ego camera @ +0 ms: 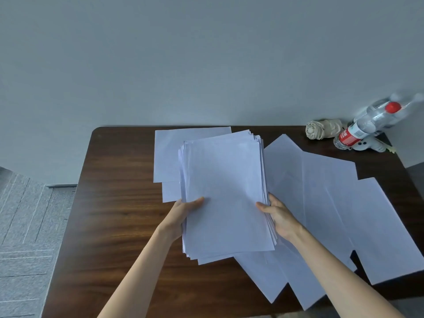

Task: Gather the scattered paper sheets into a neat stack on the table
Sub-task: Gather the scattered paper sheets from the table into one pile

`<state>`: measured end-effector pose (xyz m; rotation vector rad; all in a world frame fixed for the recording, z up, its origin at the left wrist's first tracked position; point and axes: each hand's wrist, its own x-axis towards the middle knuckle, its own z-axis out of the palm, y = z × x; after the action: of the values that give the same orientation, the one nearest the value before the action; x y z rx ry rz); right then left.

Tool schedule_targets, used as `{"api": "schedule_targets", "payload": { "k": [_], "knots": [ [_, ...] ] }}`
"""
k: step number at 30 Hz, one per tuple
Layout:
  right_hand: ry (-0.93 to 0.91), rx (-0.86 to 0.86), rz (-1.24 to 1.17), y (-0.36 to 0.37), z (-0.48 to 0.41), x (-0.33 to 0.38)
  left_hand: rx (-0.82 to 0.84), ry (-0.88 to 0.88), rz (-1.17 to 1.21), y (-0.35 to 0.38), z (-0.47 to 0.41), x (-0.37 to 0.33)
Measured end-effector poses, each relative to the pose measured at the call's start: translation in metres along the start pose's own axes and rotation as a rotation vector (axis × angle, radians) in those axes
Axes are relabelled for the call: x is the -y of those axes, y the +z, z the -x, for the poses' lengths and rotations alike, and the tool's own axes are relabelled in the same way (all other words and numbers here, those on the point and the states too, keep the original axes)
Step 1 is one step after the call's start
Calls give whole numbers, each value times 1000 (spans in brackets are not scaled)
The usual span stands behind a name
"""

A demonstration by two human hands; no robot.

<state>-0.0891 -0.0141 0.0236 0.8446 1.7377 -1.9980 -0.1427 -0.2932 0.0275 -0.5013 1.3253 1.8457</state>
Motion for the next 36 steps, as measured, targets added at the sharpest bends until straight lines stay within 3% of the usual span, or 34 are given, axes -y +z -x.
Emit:
{"api": "schedule_targets", "payload": {
  "k": [8, 19, 29, 36],
  "knots": [
    [13, 11, 57, -97, 12, 10, -42, 75, -4, 94, -21, 36],
    [-28, 41, 166, -296, 33, 5, -184, 169, -15, 284, -57, 138],
    [-27, -243, 310, -412, 52, -15, -232, 90, -55, 405, -75, 200],
    [-60, -510, 696, -451, 42, -35, -347, 45, -174, 447, -100, 224]
  ]
}}
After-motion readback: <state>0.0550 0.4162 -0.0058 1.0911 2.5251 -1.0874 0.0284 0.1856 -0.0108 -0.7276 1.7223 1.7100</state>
